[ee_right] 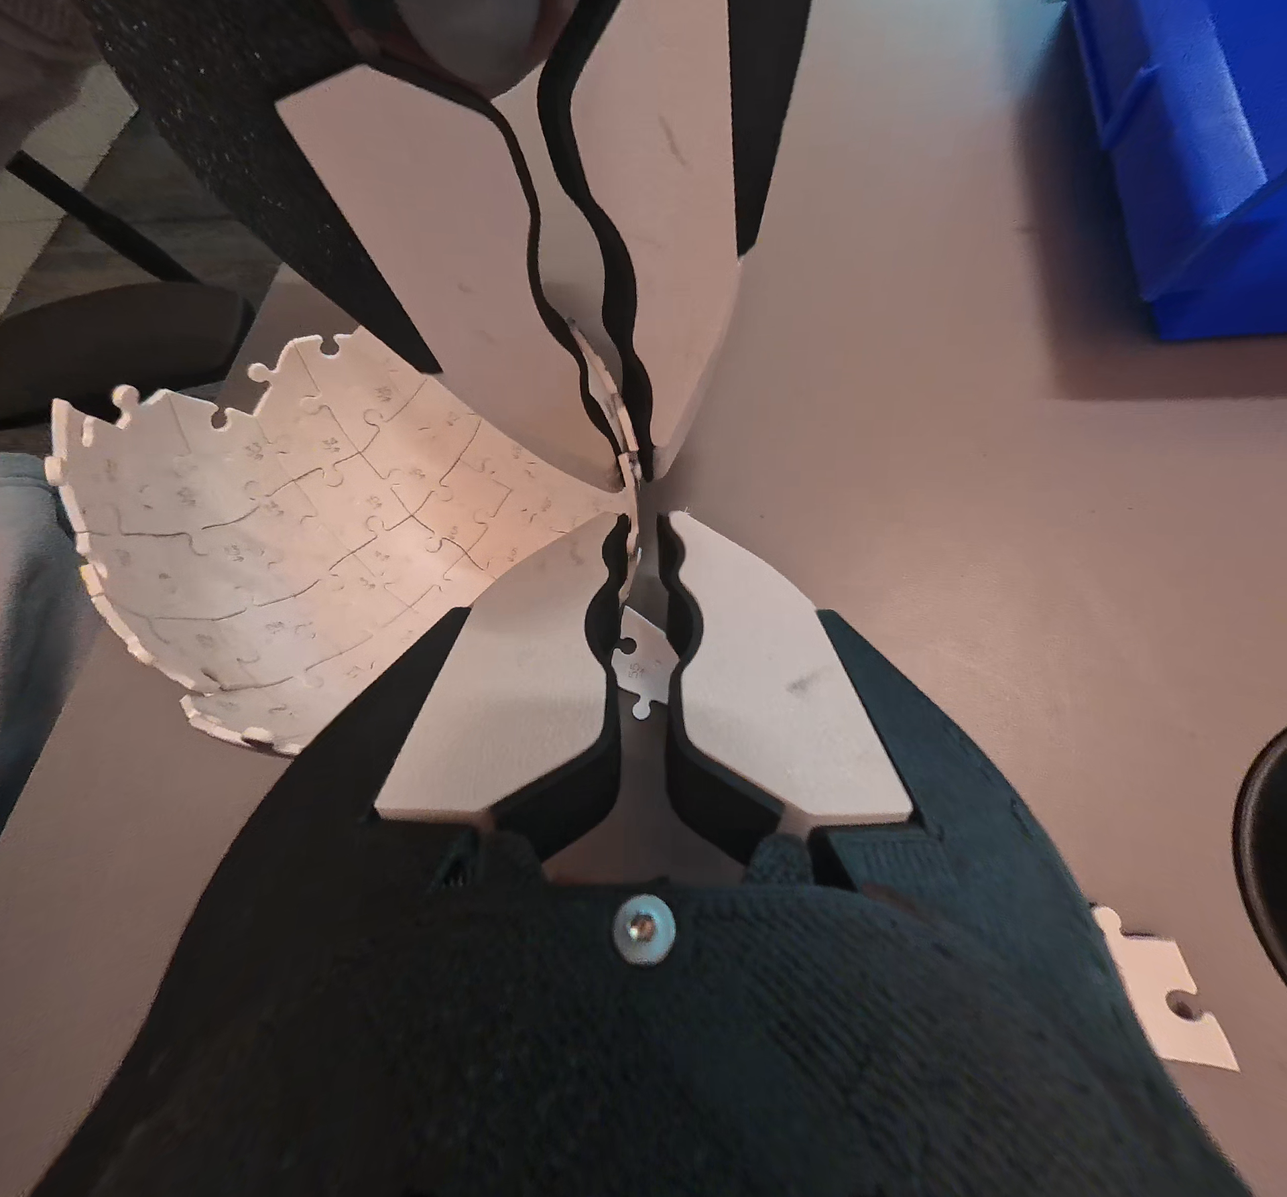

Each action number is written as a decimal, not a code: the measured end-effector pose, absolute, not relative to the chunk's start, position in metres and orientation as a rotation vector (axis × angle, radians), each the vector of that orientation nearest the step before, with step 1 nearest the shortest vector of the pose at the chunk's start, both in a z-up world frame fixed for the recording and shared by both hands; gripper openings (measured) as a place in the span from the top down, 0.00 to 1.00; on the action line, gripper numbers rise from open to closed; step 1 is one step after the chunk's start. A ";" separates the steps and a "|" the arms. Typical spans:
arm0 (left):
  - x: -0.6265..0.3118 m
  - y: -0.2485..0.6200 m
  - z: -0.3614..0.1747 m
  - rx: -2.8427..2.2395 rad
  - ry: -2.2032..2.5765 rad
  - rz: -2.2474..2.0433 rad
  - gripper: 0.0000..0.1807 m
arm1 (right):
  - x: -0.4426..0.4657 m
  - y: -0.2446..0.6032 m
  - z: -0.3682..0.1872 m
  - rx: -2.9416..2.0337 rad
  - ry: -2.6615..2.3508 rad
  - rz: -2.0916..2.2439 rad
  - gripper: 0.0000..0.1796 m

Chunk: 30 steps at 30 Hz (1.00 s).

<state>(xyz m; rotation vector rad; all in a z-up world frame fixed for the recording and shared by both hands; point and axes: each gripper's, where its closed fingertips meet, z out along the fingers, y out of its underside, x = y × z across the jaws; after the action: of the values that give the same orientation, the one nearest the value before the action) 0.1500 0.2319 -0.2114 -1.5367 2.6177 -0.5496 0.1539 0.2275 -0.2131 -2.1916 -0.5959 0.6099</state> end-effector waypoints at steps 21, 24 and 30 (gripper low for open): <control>0.139 0.239 -0.211 -1.574 2.628 -0.501 0.98 | 0.150 0.227 -0.213 -2.140 -0.703 0.566 0.99; 0.140 0.241 -0.211 -1.562 2.619 -0.497 0.98 | 0.151 0.229 -0.212 -2.136 -0.713 0.521 0.99; 0.143 0.244 -0.208 -1.526 2.591 -0.484 0.98 | 0.154 0.233 -0.209 -2.136 -0.649 0.529 0.99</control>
<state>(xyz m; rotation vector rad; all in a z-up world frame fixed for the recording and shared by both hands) 0.1434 0.2438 -0.2076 -1.5259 2.5911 -0.4838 0.1543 0.2327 -0.2085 -2.1363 -0.6489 0.5286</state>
